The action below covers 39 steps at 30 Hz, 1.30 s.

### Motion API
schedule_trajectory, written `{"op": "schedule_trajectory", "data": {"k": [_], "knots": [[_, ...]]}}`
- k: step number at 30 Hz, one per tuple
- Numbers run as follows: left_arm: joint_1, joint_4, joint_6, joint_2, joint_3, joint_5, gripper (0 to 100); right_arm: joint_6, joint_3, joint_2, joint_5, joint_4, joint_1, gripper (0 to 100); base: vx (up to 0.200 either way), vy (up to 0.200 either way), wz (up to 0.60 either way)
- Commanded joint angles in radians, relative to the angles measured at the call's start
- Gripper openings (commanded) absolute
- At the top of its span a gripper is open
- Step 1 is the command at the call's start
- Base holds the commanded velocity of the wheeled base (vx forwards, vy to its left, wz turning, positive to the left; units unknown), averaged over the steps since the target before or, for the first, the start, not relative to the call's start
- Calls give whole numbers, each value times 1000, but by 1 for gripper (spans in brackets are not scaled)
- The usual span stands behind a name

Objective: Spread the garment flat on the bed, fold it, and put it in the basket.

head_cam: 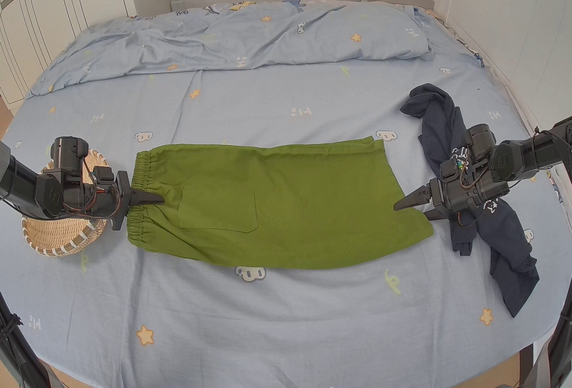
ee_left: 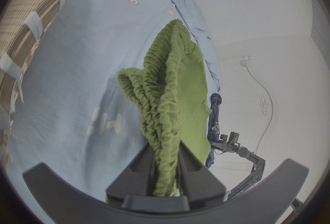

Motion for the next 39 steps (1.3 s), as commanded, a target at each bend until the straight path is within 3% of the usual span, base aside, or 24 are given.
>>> {"op": "schedule_trajectory", "data": {"k": [1,5,13,14,31,39], "knots": [[-2,0,-1,0,0,0,0,0,-28,39,22,19,9,100,0,0,0],[-3,0,0,0,0,0,0,3,-49,51,103,38,6,100,0,0,0],[-2,1,-1,-1,0,0,0,6,-114,94,171,104,-13,100,0,0,0],[-2,1,-1,-1,0,0,0,6,-125,98,180,116,-16,0,0,0,0],[1,15,-1,3,-7,0,0,0,-138,105,189,160,-34,0,0,0,0],[14,153,45,-29,-6,0,0,-27,-54,-109,189,271,-50,0,0,0,0]]}}
